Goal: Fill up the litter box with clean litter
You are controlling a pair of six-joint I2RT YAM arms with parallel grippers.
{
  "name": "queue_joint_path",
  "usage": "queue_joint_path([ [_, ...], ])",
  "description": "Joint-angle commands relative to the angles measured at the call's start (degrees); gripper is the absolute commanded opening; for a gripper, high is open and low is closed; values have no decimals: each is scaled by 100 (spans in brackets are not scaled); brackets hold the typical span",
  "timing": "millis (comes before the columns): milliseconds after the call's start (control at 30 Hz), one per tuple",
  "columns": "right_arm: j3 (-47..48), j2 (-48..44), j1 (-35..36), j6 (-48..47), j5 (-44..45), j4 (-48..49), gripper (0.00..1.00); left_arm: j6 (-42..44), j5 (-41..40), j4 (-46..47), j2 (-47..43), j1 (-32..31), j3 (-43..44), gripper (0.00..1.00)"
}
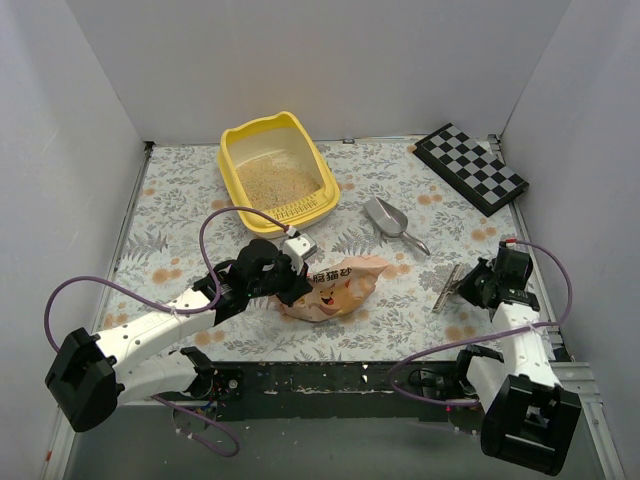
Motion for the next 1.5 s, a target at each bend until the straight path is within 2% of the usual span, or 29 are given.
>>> queue_joint_path([
  [0,355,-476,-17,-191,80,-329,1,16,-106,-200,-140,32,-13,7],
  [133,978,-643,-9,-445,-192,-655,1,25,-194,-165,-254,23,22,37],
  [267,1883,-521,210,-718,-272,-901,1,95,51,-410,-465,14,329,44],
  [400,2473,-381,597,-771,-903,-682,1,-71,165,-1016,-580,32,1162,56],
  [533,3333,32,1405,-1122,-1257,-717,1,-589,245,-1772,-247,32,2305,55],
  [600,3755,156,2055,-1219,-1239,-708,1,-826,237,-2019,78,32,3008,54],
  [700,4160,217,2355,-1334,-1449,-638,1,-1108,446,-1845,386,32,3449,52],
  [833,4583,323,2435,-1369,-2072,-611,1,-1678,727,-976,510,259,3389,52],
  [967,4716,350,2505,-1054,-2679,-411,1,-2714,1948,464,607,1093,3021,50],
  [1033,4646,288,2540,-738,-2803,-112,1,-3329,2327,1368,668,1314,2801,50],
  [1333,4399,314,2953,63,-2988,707,1,-4711,2803,3410,1274,1491,2598,48],
  [1467,4364,428,3094,239,-3005,891,1,-4861,2733,3588,1406,1517,2624,47],
])
